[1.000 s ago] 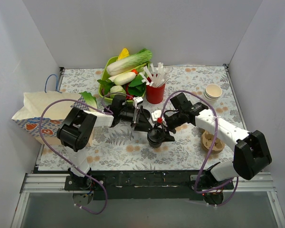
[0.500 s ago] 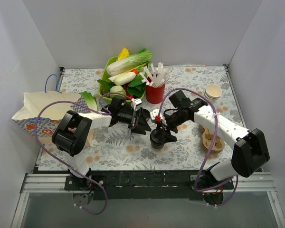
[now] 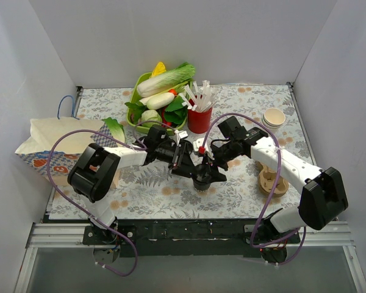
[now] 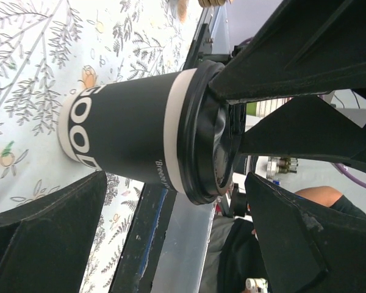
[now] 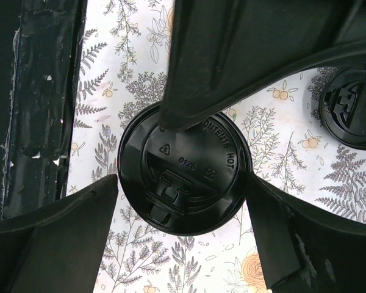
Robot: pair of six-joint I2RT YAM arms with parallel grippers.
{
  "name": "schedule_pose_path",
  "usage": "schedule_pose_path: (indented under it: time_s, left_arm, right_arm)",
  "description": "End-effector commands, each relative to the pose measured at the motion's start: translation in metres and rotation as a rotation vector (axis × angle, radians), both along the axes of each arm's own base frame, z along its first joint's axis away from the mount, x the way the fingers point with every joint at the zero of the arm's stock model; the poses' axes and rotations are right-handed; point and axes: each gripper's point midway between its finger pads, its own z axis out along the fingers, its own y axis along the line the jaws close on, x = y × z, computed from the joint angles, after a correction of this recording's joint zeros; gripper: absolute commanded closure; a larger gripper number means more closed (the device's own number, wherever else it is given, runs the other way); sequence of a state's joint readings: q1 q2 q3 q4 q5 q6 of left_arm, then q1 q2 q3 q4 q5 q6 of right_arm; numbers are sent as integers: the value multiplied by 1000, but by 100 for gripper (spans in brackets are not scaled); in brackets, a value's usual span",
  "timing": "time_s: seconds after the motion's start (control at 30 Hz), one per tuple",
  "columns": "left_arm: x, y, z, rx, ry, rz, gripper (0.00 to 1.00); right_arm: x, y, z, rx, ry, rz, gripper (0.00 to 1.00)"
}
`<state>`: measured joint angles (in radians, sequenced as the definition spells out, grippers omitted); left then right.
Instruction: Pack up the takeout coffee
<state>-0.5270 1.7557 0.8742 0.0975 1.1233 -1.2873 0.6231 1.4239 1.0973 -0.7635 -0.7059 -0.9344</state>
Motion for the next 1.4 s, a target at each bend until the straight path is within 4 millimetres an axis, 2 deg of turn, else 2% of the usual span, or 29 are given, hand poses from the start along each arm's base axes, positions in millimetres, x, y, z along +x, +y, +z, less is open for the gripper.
schedule_pose_path:
  time_s: [0.0,0.27,0.6,0.7,0.87,1.0,1.13,1.23,1.37]
  left_arm:
    - [-9,-3,11,-42,-52,-45,2]
    - [-13,-6,-8,-17,-17,-50,2]
    - [-17,-3,-30,18,34,-51,2]
    - [-17,-2,-35,28,39,-54,2]
    - [-15,-3,-38,41,40,-51,2]
    - [-12,-5,-38,42,40,-48,2]
    - [-10,-7,-36,39,42,-46,2]
    - [-8,-7,-34,35,46,-46,2]
    - [-6,-9,-32,33,47,-43,2]
  right_arm:
    - [-3,-4,-2,-13,28,-36,8]
    - [-2,-5,-4,-11,43,-56,8]
    - [4,-7,4,-1,13,-82,8]
    - [10,-7,15,10,0,-102,8]
    - [26,1,45,95,40,-188,8]
    - [45,1,52,141,174,-337,8]
    - [72,-10,47,211,433,-518,7]
    - [74,-10,42,242,592,-553,7]
    - [70,-6,34,253,685,-541,7]
